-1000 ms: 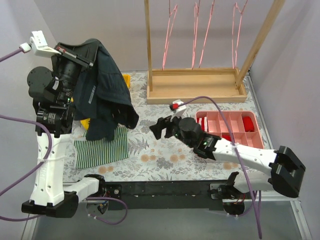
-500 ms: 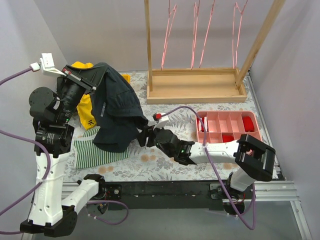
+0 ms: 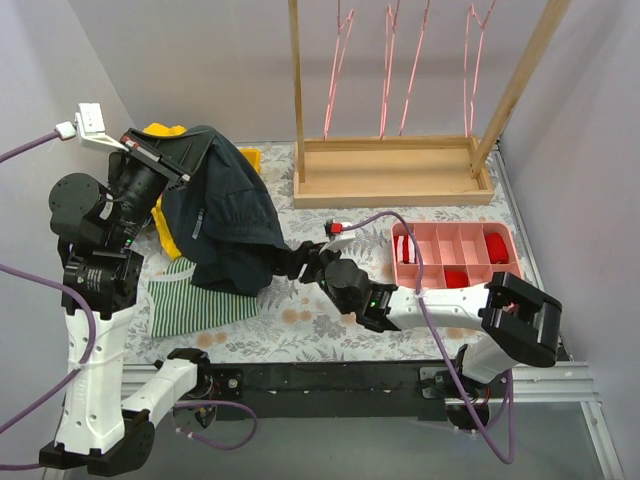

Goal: Place the shorts on the hanger

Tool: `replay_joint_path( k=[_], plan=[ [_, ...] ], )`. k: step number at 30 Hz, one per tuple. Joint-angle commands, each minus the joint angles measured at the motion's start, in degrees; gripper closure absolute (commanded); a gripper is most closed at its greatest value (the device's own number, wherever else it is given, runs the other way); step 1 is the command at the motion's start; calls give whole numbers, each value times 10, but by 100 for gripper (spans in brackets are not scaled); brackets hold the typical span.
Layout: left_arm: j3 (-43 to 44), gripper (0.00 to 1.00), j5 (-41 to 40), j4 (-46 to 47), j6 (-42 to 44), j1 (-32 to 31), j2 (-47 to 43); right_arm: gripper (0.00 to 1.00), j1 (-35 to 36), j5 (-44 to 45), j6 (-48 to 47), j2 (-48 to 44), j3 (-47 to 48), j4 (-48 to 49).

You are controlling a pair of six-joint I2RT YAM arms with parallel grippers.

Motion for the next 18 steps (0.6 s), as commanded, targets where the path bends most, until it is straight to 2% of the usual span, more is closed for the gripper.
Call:
replay_joint_path(
  k=[1, 5, 13, 15, 16, 17, 18],
  plan=[
    [26, 100, 19, 8, -3, -3, -1, 39, 0, 18, 6, 12, 20, 34],
    [24, 100, 21, 8, -3, -3, -2, 44, 0, 1, 22, 35, 28, 34],
    [22, 100, 26, 7, -10, -2, -3, 44, 1, -7, 42, 80, 53, 40],
    [31, 100, 18, -3, -7, -3, -3, 56, 1, 14, 33, 69, 51, 28],
    [35, 100, 12, -9, -4, -2, -2, 66, 1, 26, 27, 45, 50, 8],
    [43, 100, 3, -13, 2, -3, 1, 91, 1, 41, 27, 28, 51, -20],
    [45, 100, -16, -26, 5, -3, 1, 98, 1, 78, 26, 8, 54, -97]
  ],
)
